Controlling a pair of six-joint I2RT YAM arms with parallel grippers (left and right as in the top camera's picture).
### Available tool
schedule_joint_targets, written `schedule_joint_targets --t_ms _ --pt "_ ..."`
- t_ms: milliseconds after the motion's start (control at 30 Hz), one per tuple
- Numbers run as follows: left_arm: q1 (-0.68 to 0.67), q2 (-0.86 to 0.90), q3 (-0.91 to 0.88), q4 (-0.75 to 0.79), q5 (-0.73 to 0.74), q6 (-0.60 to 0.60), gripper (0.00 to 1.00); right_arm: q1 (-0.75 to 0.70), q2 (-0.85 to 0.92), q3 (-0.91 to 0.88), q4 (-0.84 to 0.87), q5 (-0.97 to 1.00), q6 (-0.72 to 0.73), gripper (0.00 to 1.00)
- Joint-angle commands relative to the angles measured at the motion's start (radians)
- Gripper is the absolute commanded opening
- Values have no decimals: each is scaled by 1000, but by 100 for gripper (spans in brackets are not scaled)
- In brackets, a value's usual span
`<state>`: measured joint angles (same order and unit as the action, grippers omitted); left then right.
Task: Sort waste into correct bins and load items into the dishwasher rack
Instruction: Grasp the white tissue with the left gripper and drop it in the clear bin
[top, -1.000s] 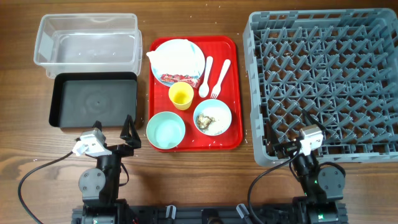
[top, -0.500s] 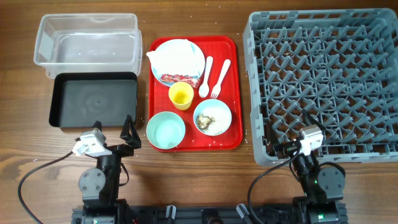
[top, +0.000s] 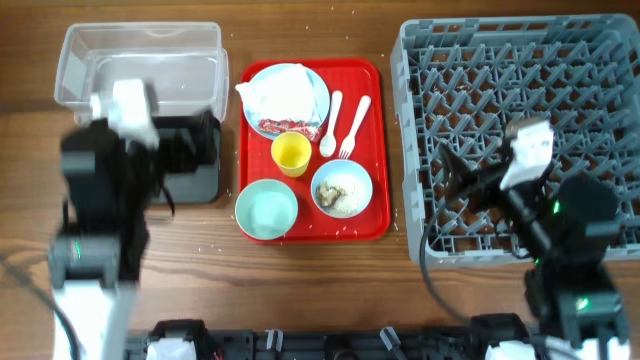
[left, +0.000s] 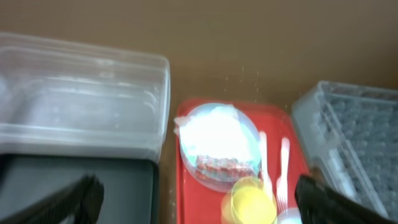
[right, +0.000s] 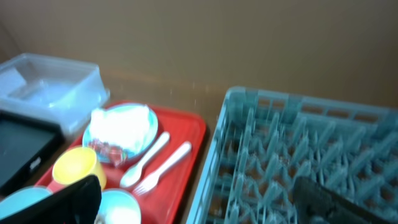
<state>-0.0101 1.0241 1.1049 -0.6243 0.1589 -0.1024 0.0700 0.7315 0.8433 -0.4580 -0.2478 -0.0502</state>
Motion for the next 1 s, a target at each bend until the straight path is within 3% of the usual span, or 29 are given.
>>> schedule_joint_targets --t_ms 0,100,133,267,500,733,800,867,900,967 --pt "-118 381 375 -198 -60 70 100 -2 160 181 -127 -17 -1 100" --pt "-208 799 789 -461 -73 73 100 -2 261 199 -135 -82 2 100" --pt "-234 908 867 -463 -66 73 100 -2 283 198 -139 -113 2 100" --pt "-305 1148 885 -305 -47 95 100 -2 369 197 -191 -146 2 100" --pt "-323 1331 885 -217 -102 121 100 -2 417 196 -227 -146 2 100" --pt "-321 1403 879 -175 -127 121 97 -2 417 196 -239 -146 2 100" --pt "-322 1414 877 -179 -127 121 68 -2 417 196 -238 -146 2 100" --pt "-322 1415 877 -180 -127 121 25 -2 417 196 -243 -146 2 100" --pt "-322 1415 877 -180 -127 121 8 -2 417 196 -246 -146 4 100" --pt "-322 1415 877 -188 -127 121 4 -2 417 196 -244 -146 32 100"
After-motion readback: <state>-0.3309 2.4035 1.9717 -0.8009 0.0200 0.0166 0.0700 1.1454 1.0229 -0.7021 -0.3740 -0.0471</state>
